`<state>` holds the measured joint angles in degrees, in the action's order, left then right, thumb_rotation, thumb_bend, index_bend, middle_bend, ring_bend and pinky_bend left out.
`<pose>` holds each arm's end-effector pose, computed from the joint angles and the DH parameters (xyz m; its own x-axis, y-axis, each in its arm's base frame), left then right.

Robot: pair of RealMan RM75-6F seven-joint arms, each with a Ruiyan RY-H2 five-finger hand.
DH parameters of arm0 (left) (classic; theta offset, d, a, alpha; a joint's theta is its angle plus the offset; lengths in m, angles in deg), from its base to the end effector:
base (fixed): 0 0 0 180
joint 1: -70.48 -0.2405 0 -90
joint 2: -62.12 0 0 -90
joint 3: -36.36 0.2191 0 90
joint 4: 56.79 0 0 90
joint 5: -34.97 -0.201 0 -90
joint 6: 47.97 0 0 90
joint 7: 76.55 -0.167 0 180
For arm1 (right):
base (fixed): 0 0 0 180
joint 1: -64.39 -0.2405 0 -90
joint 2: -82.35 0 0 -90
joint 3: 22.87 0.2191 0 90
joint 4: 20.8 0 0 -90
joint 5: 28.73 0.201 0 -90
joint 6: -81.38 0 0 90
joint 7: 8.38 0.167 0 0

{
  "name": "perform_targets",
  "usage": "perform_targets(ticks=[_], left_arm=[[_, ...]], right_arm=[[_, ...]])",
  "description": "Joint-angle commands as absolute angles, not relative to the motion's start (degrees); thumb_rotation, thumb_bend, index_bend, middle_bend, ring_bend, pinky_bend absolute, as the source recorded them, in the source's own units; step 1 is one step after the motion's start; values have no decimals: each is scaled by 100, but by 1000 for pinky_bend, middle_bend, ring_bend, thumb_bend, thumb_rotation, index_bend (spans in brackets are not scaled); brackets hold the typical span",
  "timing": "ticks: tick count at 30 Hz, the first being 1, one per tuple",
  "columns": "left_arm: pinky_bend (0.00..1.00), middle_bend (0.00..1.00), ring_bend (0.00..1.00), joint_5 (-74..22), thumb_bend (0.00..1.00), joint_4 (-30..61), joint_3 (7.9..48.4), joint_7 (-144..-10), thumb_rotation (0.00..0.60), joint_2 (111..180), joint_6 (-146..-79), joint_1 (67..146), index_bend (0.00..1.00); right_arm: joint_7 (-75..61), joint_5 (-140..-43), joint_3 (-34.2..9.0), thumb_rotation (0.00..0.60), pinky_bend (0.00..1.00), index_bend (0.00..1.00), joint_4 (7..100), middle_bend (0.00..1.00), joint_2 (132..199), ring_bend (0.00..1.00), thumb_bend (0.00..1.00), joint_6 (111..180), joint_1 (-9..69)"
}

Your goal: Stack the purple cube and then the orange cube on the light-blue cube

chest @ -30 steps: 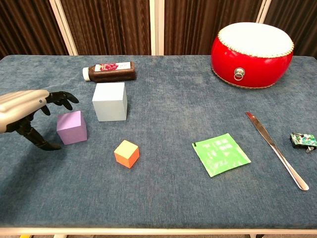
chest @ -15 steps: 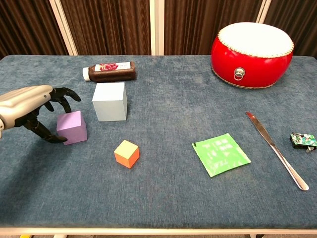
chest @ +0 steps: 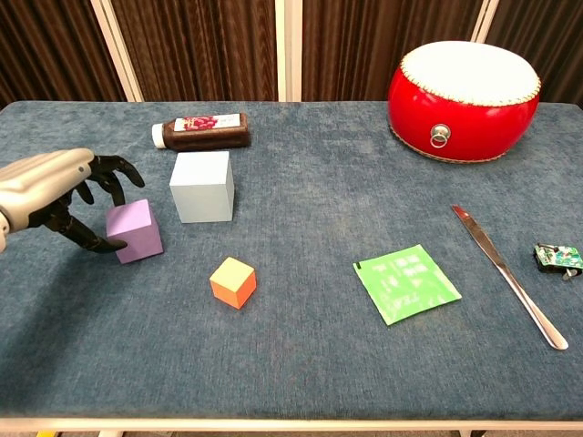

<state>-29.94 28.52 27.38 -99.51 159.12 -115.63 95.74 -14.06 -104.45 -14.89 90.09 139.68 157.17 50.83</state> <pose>-0.1728 0.2789 -0.0283 0.2948 0.2441 0.9238 0.9553 -0.0963 -0.2794 -0.2084 -0.2444 0.1503 0.2706 -0.0702 0.9601 -0.9624 -0.0427 0.2682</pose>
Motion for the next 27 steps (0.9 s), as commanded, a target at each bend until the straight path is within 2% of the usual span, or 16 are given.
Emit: perform_targets(ticks=[1,8,15,21,27], left_arm=[[363,580,309,-3054,264,2997,2677,-9974,600,15774,-11662,9579,346],[363,580,309,-3093,264,3498,2442,-10002,600,15107,-11606,9703,346],[363,580,309,-3053,263,3908,2270,-9877,600,14491,-11128,9998,346],[363,580,309,-2767,264,3893,2133,-9769,600,14301,-10501,10413,346],[363,579,308,-2559,264,3853,1984,-9866,600,14359,-10318,10796,346]], right_arm=[[-1395,-10446,-1485,600,0,0,9011,0,13961,0,220,15723,5086],[-1397,-10478,-1500,600,0,0,9012,0,13961,0,219,15737,5096],[-1442,-10601,-1496,600,0,0,8947,5,14052,0,220,15818,5087],[-1450,-10631,-1501,600,0,0,8895,9,14103,0,220,15850,5095],[-1456,-10572,-1480,600,0,0,8891,9,14108,0,220,15813,5075]])
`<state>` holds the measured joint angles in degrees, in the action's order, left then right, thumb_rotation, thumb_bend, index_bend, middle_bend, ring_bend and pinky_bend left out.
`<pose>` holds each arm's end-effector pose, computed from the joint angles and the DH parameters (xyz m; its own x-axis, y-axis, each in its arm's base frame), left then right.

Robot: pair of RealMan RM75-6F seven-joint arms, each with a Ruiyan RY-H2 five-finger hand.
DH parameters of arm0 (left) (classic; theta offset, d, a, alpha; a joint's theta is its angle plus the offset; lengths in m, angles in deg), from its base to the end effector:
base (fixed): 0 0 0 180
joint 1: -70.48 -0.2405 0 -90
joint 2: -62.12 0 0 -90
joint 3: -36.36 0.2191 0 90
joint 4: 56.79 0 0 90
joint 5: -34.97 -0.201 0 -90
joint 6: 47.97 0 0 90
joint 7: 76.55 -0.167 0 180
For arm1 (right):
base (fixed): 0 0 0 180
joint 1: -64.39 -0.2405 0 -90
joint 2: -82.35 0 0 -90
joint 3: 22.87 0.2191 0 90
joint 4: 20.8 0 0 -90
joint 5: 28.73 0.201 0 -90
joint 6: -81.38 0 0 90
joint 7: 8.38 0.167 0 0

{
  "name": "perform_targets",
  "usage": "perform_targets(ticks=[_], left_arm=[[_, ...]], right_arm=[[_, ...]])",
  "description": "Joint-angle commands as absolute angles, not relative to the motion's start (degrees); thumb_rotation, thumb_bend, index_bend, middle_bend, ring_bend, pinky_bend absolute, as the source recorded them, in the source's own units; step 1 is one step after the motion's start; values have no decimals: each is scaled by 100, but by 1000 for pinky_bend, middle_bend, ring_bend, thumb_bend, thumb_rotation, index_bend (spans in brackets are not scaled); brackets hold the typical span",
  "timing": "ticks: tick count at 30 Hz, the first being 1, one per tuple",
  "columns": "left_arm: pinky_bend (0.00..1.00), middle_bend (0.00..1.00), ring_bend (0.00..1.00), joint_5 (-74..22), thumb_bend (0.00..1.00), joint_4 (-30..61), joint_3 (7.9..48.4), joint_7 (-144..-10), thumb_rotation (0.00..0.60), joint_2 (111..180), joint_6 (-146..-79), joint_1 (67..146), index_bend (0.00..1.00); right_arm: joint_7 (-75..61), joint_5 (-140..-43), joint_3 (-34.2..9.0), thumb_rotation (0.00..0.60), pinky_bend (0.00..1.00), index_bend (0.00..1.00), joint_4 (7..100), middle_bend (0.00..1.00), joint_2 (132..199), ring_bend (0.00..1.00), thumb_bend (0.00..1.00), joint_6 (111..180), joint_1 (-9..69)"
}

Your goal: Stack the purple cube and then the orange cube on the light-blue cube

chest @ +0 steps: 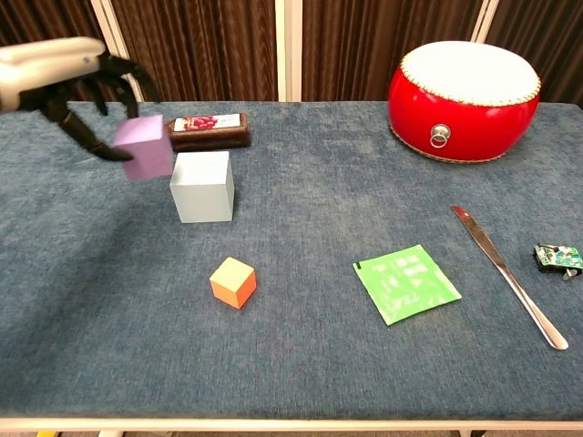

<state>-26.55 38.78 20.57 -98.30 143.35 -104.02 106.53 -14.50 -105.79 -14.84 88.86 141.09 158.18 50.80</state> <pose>-0.1193 0.3325 0.0277 0.3499 0.2376 0.9062 0.9172 -0.2839 -0.2797 -0.2065 -0.2455 0.1482 0.2789 -0.0487 0.9591 -0.9592 -0.0623 0.2758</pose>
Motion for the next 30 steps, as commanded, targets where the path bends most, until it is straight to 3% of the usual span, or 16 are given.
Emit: perform_targets(ticks=[1,14,30], left_arm=[[363,579,309,-2530,265,3844,1970,-9879,600,14368,-10294,10848,346],[361,573,309,-2952,265,3200,2292,-9704,600,14708,-10121,11255,346],[352,568,309,-3063,265,2788,2298,-9272,600,14813,-9916,11593,346]], right_arm=[[-1459,-10570,-1479,600,0,0,8894,9,14106,0,220,15815,5076],[-1500,-10534,-1462,600,0,0,8901,8,14117,0,219,15824,5073],[-1592,-10385,-1425,600,0,0,8894,7,14150,0,219,15779,5038]])
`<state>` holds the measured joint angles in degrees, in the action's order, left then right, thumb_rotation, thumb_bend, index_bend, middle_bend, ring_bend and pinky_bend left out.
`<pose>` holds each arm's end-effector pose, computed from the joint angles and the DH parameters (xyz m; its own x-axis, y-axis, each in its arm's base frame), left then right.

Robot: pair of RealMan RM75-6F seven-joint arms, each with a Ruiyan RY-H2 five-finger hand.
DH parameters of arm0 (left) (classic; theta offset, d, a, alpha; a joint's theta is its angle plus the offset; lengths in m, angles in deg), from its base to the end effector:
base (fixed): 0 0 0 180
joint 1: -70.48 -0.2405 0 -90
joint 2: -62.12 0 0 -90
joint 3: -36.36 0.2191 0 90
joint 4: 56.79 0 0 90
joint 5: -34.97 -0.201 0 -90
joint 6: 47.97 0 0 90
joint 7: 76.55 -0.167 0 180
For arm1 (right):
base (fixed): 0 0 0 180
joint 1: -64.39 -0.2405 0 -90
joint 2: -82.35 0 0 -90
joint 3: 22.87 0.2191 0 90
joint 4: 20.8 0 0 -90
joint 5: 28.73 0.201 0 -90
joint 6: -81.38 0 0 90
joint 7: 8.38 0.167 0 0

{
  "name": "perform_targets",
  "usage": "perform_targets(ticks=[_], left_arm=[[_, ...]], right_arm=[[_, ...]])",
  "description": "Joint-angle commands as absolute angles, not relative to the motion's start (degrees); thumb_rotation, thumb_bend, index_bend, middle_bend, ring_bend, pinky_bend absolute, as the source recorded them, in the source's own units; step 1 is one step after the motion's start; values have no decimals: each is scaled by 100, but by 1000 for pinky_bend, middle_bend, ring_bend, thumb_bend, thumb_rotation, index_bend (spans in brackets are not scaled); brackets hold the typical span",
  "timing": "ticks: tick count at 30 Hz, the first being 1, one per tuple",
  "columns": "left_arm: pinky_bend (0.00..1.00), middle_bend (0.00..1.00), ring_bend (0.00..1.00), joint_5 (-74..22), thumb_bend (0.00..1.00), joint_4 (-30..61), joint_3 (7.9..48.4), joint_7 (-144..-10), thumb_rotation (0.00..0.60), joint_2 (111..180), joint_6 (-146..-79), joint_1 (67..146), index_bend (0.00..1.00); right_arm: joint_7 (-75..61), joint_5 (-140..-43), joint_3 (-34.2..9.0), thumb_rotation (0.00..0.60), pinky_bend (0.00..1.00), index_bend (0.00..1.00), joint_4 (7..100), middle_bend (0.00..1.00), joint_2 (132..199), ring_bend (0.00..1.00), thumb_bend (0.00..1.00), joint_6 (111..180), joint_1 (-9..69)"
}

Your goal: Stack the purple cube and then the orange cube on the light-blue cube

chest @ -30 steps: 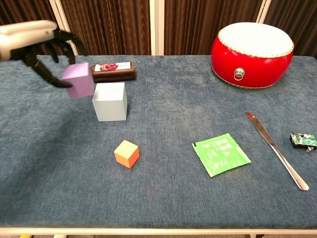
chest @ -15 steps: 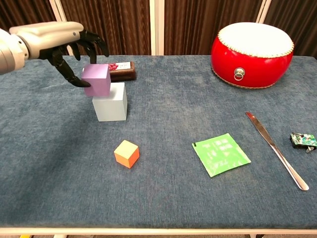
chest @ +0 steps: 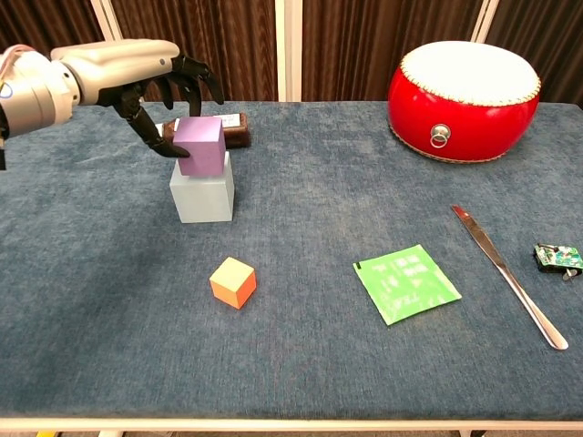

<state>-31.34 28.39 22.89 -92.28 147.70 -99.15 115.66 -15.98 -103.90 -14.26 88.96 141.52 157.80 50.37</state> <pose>-0.0912 0.3554 0.0000 0.4291 0.2340 0.8724 0.8476 -0.4382 -0.2993 -0.2075 -0.2488 0.1475 0.2868 -0.0487 0.9567 -0.9576 -0.0429 0.2849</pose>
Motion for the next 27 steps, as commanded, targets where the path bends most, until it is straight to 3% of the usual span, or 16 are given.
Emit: perform_targets(ticks=[1,27], left_arm=[[352,567,308,-3026,265,2775,2302,-9279,600,14827,-9911,11601,346],[351,566,309,-3004,265,2467,2458,-9103,600,14932,-9857,11774,346]], right_arm=[[-1585,-10381,-1422,600,0,0,8892,7,14148,0,219,15778,5037],[-1637,-10277,-1407,600,0,0,8881,7,14158,0,219,15728,5005]])
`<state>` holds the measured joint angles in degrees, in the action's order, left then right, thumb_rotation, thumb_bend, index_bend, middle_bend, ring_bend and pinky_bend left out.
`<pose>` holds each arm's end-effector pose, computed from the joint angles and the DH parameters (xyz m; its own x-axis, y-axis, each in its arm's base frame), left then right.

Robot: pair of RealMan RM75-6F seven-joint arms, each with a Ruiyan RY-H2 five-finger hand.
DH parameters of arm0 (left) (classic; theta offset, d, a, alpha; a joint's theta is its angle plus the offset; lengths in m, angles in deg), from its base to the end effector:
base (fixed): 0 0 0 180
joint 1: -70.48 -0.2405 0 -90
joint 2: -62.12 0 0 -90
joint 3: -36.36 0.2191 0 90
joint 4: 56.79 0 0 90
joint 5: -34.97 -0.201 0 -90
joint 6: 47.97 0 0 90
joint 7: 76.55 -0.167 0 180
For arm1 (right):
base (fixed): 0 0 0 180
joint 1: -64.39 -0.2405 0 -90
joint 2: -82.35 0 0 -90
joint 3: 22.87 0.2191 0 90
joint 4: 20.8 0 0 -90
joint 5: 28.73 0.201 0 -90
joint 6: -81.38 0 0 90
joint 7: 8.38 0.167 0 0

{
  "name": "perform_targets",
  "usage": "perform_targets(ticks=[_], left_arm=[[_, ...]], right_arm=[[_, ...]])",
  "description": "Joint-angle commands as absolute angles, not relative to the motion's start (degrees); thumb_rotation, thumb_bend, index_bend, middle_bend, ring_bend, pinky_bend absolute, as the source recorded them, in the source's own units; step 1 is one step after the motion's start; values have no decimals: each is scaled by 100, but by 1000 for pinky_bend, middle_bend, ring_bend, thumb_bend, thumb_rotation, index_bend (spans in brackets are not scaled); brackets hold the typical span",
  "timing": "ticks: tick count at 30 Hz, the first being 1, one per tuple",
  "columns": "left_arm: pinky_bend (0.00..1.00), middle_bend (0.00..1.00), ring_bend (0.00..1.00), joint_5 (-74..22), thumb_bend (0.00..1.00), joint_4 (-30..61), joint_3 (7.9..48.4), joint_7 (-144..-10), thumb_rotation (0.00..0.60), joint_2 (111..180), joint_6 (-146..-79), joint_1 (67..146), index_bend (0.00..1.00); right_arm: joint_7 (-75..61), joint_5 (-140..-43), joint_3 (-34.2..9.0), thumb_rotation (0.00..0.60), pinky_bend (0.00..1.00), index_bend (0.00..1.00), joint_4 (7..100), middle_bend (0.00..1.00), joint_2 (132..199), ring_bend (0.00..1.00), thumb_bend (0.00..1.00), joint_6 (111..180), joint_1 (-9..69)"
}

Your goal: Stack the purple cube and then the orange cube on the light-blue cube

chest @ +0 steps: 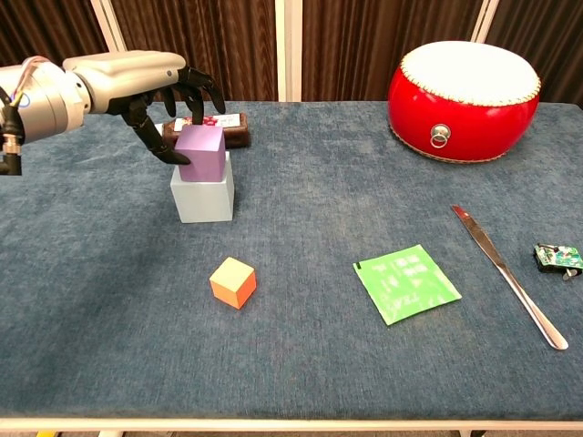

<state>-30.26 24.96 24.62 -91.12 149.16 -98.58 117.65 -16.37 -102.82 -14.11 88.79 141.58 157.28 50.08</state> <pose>-0.0960 0.3609 -0.0088 0.4488 0.2480 0.8585 0.8431 -0.4360 -0.3148 -0.2097 -0.2505 0.1469 0.2908 -0.0556 0.9552 -0.9567 -0.0311 0.2894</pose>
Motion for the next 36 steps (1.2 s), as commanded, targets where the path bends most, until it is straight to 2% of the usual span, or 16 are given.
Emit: perform_targets(ticks=[1,25,36], left_arm=[[351,566,309,-2991,265,2451,2454,-9097,600,14941,-9856,11780,346],[347,529,308,-2842,259,2378,2490,-9047,600,14978,-9862,11807,337],[331,425,308,-2973,166,2516,2507,-8762,600,14852,-9850,11766,291]], right_arm=[[-1637,-10272,-1405,600,0,0,8882,7,14157,0,219,15727,5004],[-1621,-10284,-1411,600,0,0,8880,7,14149,0,219,15749,5015],[-1630,-10284,-1412,600,0,0,8888,7,14151,0,219,15743,5009]])
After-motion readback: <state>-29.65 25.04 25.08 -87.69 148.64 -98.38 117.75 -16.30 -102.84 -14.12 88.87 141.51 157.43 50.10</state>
